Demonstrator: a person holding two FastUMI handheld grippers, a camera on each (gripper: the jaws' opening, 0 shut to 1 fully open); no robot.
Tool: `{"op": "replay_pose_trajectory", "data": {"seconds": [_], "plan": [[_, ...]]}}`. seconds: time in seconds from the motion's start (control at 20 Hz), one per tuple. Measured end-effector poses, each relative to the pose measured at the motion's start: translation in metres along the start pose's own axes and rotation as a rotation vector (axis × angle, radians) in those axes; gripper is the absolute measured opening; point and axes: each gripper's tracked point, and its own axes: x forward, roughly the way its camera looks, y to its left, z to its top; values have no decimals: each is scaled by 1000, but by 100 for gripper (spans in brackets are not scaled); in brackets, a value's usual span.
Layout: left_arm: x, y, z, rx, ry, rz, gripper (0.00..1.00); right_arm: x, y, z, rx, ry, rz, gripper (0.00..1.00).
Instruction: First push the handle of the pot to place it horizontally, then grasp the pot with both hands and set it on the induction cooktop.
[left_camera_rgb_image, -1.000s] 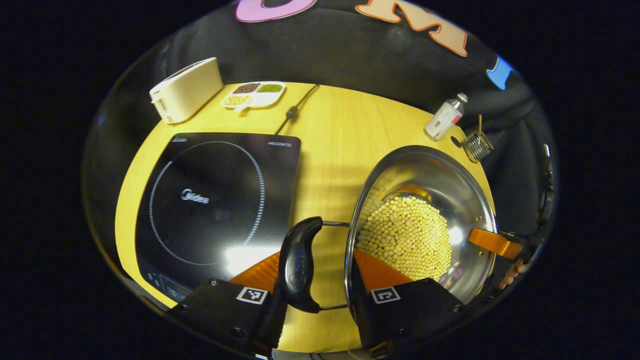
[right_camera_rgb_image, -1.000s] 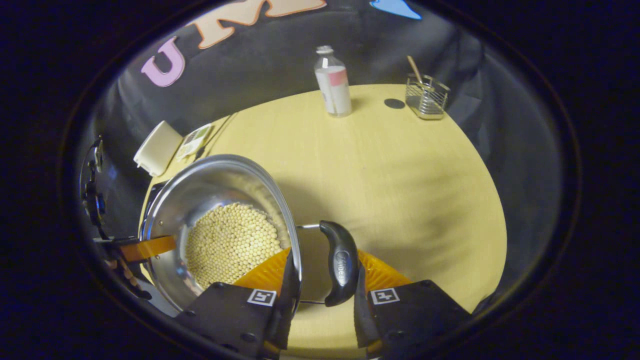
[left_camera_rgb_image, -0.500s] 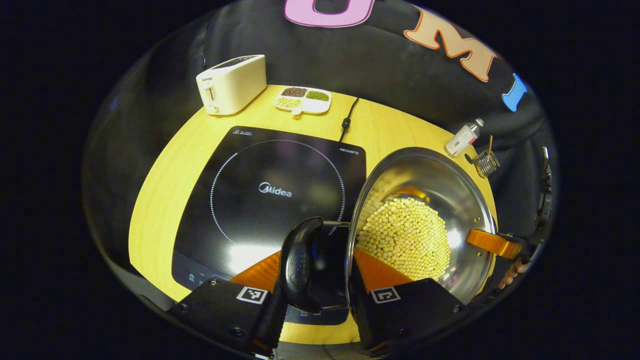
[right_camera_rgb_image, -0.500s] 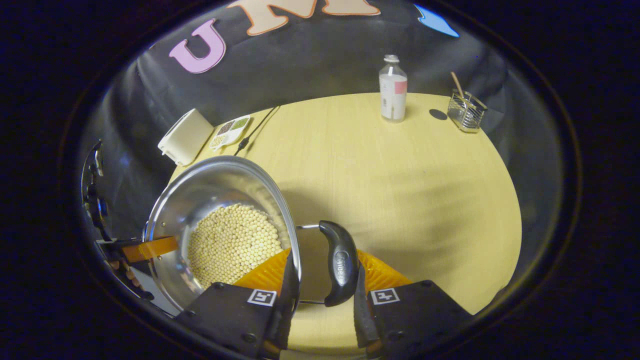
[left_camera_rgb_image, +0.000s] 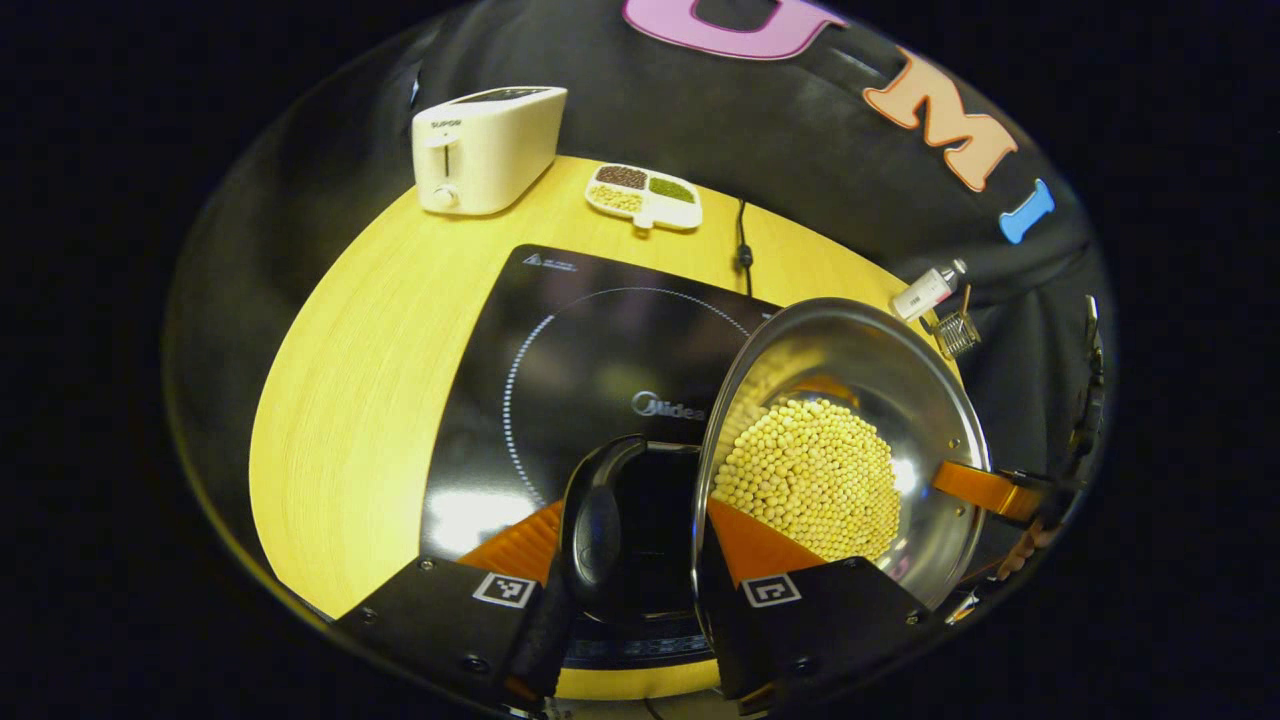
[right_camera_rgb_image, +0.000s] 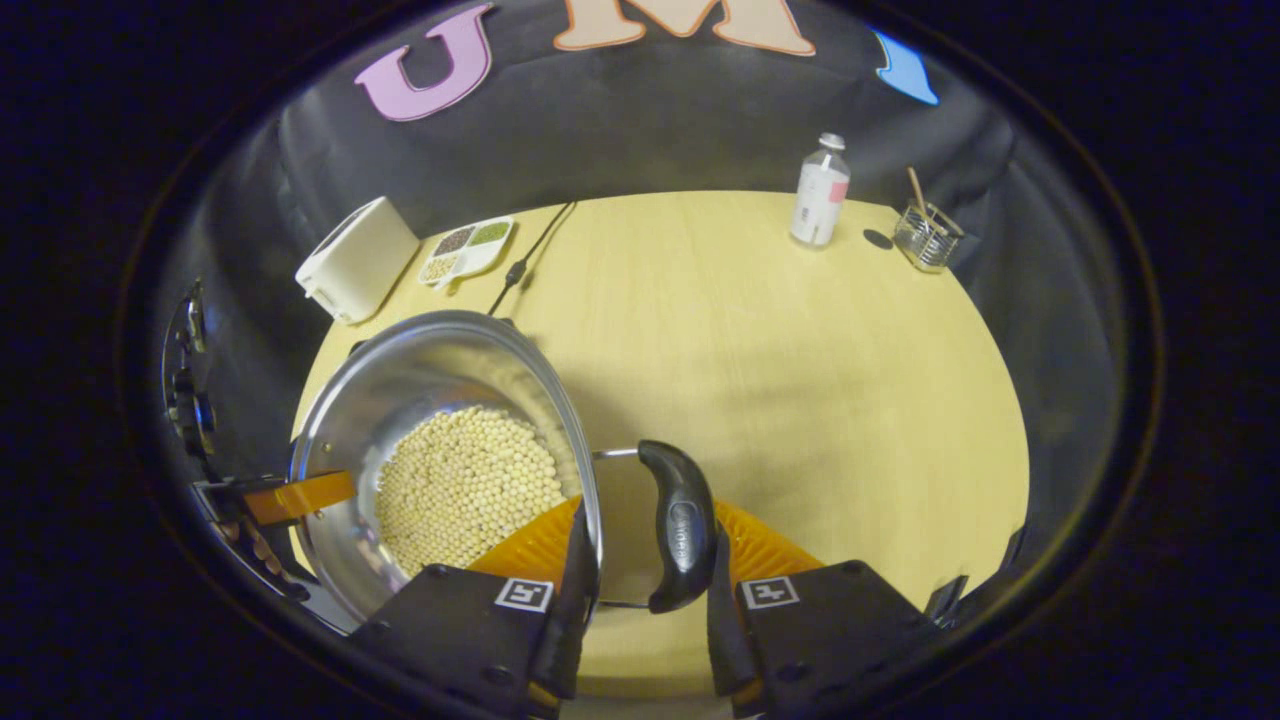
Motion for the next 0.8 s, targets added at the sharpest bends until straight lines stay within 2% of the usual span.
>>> {"op": "replay_pose_trajectory", "data": {"seconds": [0.05, 0.25, 0.3, 0.4, 0.45, 0.5, 0.55, 0.75, 0.8], "plan": [[1, 0, 2, 1, -4, -4, 61, 2, 10, 0, -4, 3, -3, 48], [-1, 1, 1, -13, -8, -8, 60, 12, 37, 4, -19, 8, -10, 48], [-1, 2, 2, -9, -27, -7, 61, 13, 44, 7, -23, 5, -9, 53], [-2, 1, 0, 0, -31, -6, 60, 15, 57, 7, -26, 13, -9, 54], [-5, 5, 4, 6, -42, -6, 61, 18, 61, 5, -18, 19, -9, 49], [-7, 10, 8, 12, -42, -5, 60, 19, 66, 6, -16, 25, -9, 54], [-8, 13, 9, 14, -45, -3, 61, 20, 67, 7, -17, 25, -8, 49], [-9, 24, 18, 16, -62, 3, 60, 27, 84, 14, -23, 25, 1, 49], [-10, 25, 19, 21, -64, 5, 61, 29, 85, 17, -22, 22, 2, 54]]}}
